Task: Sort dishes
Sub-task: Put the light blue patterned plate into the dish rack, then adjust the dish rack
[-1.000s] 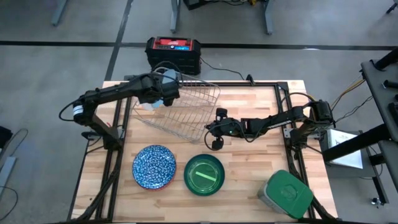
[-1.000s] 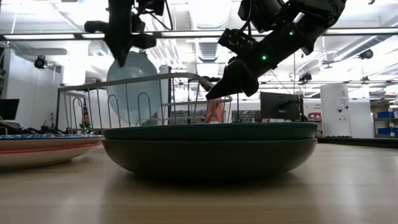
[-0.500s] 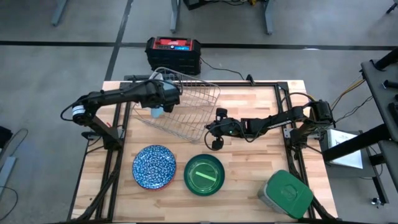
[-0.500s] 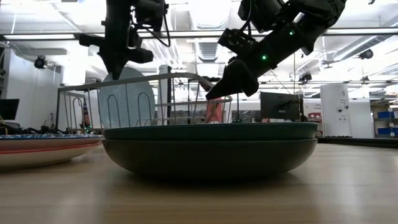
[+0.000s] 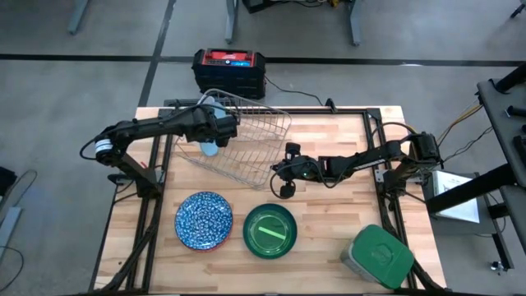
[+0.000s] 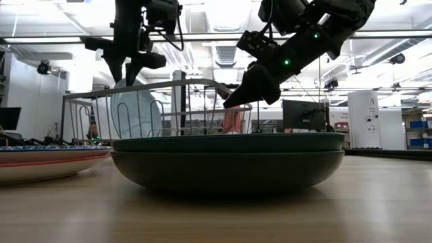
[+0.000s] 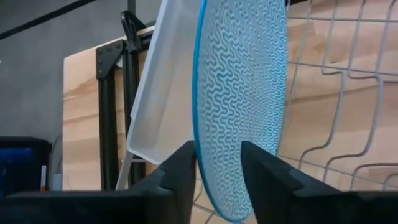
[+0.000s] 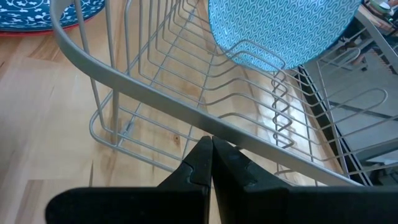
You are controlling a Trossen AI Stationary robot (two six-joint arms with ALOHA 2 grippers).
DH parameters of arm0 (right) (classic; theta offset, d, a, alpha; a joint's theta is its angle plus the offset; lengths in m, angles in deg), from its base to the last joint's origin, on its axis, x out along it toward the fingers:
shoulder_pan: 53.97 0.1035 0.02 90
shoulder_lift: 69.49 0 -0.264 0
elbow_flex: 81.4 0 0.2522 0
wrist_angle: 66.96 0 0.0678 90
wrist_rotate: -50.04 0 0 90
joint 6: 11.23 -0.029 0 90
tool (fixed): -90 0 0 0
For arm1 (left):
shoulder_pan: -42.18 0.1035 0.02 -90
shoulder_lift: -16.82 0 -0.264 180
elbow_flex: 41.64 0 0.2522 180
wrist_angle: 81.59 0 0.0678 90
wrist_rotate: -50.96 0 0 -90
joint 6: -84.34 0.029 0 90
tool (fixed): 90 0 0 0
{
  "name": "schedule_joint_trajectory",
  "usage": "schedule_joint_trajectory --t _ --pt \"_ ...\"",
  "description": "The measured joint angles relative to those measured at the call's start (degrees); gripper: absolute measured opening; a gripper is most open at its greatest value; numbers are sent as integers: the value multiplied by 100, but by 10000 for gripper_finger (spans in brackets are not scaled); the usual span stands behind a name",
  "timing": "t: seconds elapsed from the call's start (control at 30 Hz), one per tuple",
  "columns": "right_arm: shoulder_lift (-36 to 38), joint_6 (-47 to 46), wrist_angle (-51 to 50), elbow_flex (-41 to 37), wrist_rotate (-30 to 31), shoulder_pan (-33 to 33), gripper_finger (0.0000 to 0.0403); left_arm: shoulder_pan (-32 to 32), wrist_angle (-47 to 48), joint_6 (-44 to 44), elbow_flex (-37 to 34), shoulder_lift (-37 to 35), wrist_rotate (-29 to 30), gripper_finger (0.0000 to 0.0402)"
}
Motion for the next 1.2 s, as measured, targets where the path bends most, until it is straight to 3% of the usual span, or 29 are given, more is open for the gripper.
schedule_joint_trajectory --t 0.37,0.6,0.9,0.97,1.03,1.2 --pt "2 77 -33 0 98 6 0 -17 711 406 618 -52 -48 182" --pt "243 8 -341 0 251 2 0 -38 738 935 837 -70 -110 188" --pt "1024 -899 -1407 0 279 12 0 -437 742 1907 1505 -72 -65 188" --pt "1184 -1127 -1552 0 78 47 0 -625 748 2287 1658 -74 193 188" --pt "1326 -1237 -1446 0 -538 128 0 -800 745 2674 1785 -86 651 187" --pt "1303 -1477 -609 1 -1525 592 0 -1025 738 3530 2092 -193 1331 187"
